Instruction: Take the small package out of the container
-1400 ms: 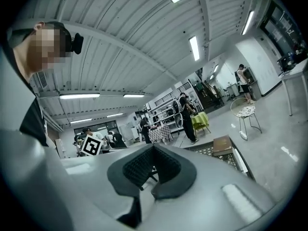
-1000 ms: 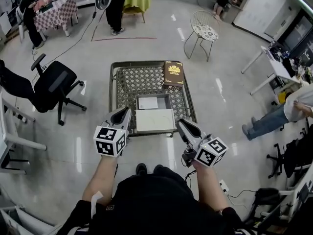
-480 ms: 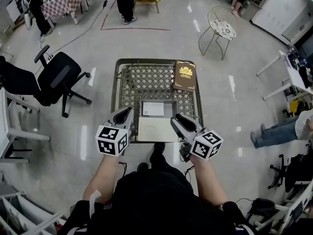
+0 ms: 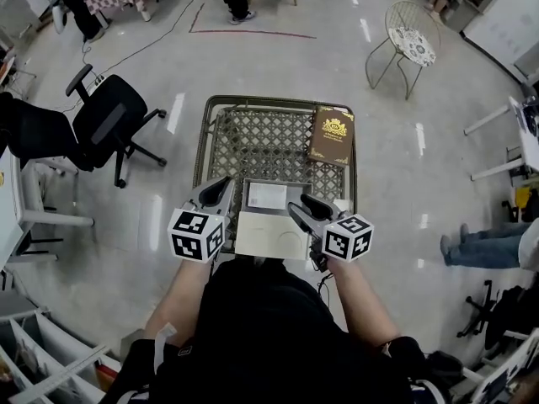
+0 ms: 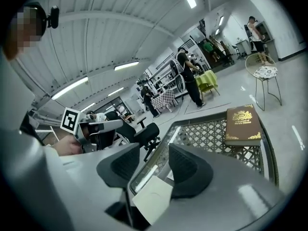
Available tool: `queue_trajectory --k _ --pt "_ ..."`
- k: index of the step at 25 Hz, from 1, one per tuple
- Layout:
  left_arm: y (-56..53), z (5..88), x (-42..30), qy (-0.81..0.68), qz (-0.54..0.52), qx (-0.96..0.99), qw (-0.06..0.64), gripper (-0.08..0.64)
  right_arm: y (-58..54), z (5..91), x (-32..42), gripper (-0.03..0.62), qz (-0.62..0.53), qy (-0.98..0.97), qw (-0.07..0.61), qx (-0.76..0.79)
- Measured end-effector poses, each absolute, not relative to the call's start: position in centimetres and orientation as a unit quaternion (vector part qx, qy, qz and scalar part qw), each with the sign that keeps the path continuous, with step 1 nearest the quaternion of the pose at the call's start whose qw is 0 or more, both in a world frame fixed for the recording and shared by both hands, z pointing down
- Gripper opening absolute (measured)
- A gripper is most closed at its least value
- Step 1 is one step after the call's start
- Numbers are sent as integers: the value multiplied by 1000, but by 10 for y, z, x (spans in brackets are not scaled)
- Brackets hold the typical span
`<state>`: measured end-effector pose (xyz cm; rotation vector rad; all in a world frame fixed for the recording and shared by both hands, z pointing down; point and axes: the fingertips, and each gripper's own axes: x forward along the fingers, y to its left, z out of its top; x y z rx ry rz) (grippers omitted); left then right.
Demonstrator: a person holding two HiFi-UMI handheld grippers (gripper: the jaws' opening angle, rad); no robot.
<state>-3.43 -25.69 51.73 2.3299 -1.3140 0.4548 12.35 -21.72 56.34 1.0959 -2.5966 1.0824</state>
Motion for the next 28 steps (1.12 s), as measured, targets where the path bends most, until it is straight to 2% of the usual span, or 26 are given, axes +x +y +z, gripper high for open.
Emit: queue_trajectory --k 9,19,23,28 --pt "-254 578 -42 -448 191 834 260 21 -232 665 101 223 419 -810 194 360" --pt "-243 635 -49 -426 212 824 308 21 -243 758 104 306 465 -741 308 374" --pt "-238 650 -50 -418 218 821 321 21 -250 780 111 310 459 -721 368 366" --pt "-233 655 -54 -416 218 818 331 21 -250 806 110 310 478 -700 405 343"
